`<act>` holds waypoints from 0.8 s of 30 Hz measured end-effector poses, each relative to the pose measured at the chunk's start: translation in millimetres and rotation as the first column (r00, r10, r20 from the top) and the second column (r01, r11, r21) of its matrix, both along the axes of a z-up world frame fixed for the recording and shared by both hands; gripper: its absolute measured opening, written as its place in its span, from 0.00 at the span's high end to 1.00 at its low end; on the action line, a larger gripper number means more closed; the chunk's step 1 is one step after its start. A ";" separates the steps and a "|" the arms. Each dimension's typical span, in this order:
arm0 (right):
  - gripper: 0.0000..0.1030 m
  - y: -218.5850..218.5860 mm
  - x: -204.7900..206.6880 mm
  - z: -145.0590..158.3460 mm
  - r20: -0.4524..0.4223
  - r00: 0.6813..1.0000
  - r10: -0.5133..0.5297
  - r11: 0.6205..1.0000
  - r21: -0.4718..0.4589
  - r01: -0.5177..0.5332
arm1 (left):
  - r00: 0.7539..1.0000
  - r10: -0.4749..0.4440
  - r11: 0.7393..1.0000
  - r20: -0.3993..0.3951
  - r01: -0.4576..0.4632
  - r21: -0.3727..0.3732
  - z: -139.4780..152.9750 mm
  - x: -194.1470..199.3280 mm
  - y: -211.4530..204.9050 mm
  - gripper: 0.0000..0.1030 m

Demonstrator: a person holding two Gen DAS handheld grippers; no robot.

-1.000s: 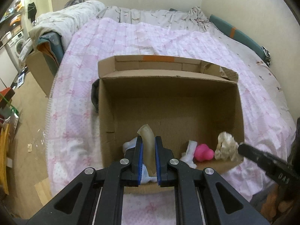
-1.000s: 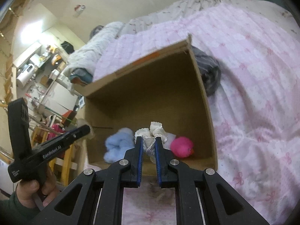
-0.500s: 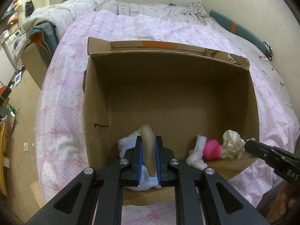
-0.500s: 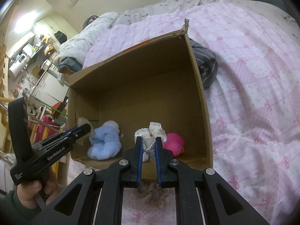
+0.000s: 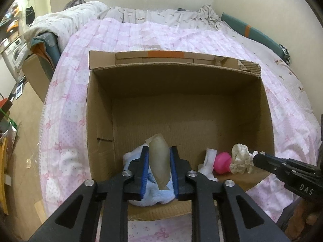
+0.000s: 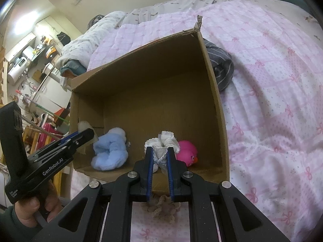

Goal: Organize soft objects
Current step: 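Lower the peach item and cream scrunchie into the box and open both tools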

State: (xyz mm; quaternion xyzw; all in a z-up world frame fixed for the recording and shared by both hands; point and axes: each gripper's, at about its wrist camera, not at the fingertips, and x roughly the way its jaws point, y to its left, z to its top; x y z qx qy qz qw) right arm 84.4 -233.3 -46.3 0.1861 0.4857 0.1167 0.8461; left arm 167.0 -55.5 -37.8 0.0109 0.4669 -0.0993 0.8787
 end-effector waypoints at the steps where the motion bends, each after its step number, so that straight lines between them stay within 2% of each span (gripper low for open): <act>1: 0.86 0.3 -0.1 -0.3 0.002 1.000 0.000 1.000 -0.001 0.000 | 1.000 0.001 1.000 0.001 -0.001 0.000 0.5 -0.1 0.2 0.79; 6: 0.86 -0.6 -0.2 -2.2 0.000 1.000 -0.005 1.000 0.000 0.005 | 1.000 0.000 1.000 0.010 0.000 -0.012 4.2 -2.1 -2.2 0.67; 10: 0.86 0.0 -0.3 -1.8 0.002 1.000 -0.007 1.000 -0.001 0.007 | 1.000 -0.008 1.000 0.027 0.008 -0.010 7.4 -4.2 -4.1 0.42; 15: 0.86 -1.2 -0.1 -1.5 0.003 1.000 -0.011 1.000 0.009 0.011 | 0.999 -0.001 1.000 0.039 0.001 0.010 9.3 -5.3 -6.0 0.38; 20: 0.79 -4.5 0.3 -0.3 0.009 1.000 -0.020 0.999 0.041 0.020 | 0.999 0.010 1.000 0.042 -0.011 0.027 8.4 -4.3 -4.4 0.38; 21: 0.75 -4.5 0.3 0.2 0.011 1.000 -0.020 0.999 0.042 0.019 | 0.999 0.011 1.000 0.042 -0.012 0.027 8.6 -4.1 -4.2 0.38; 23: 0.52 -5.0 0.5 -0.4 0.007 1.000 -0.023 0.998 0.057 0.023 | 0.999 0.014 1.000 0.041 -0.016 0.027 8.7 -3.8 -3.5 0.38; 24: 0.24 -5.8 0.4 -0.4 0.007 0.999 -0.032 0.998 0.063 0.031 | 0.999 0.018 0.999 0.039 -0.019 0.026 8.7 -3.7 -3.1 0.38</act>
